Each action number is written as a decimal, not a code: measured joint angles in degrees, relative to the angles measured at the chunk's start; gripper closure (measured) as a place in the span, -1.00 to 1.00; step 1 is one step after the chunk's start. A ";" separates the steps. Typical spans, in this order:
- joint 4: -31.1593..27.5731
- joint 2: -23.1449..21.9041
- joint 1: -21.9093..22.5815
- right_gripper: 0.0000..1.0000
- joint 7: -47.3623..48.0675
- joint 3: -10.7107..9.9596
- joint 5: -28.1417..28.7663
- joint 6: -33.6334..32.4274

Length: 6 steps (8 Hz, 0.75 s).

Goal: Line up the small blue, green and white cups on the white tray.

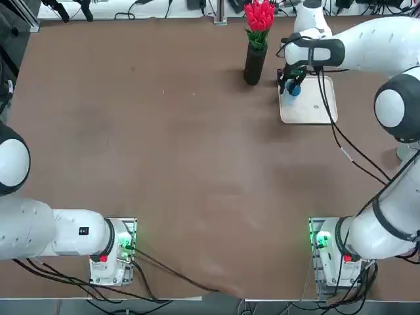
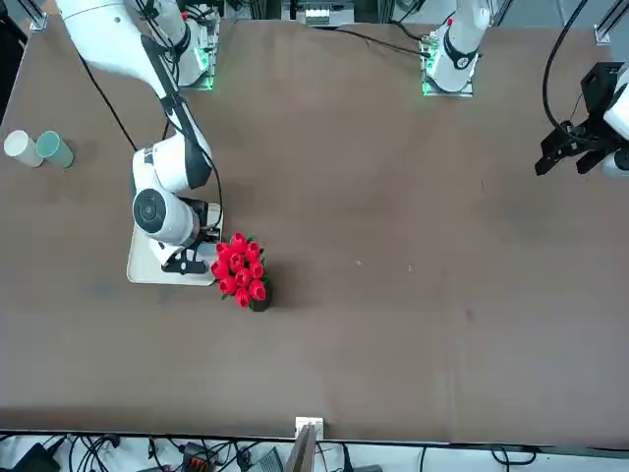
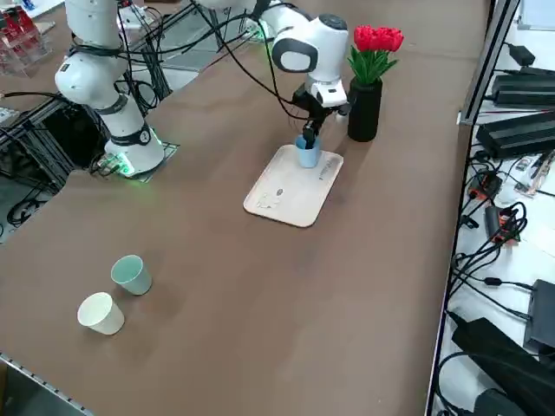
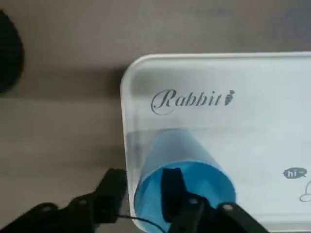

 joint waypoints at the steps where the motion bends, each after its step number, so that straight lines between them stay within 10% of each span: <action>1: 0.69 -1.10 0.04 -0.48 2.30 -0.02 0.00 -0.11; 3: 2.87 -6.11 -0.01 -1.00 7.92 -0.77 0.01 -5.41; 6: 8.01 -12.69 -4.53 -1.00 19.20 -4.59 -0.20 -22.16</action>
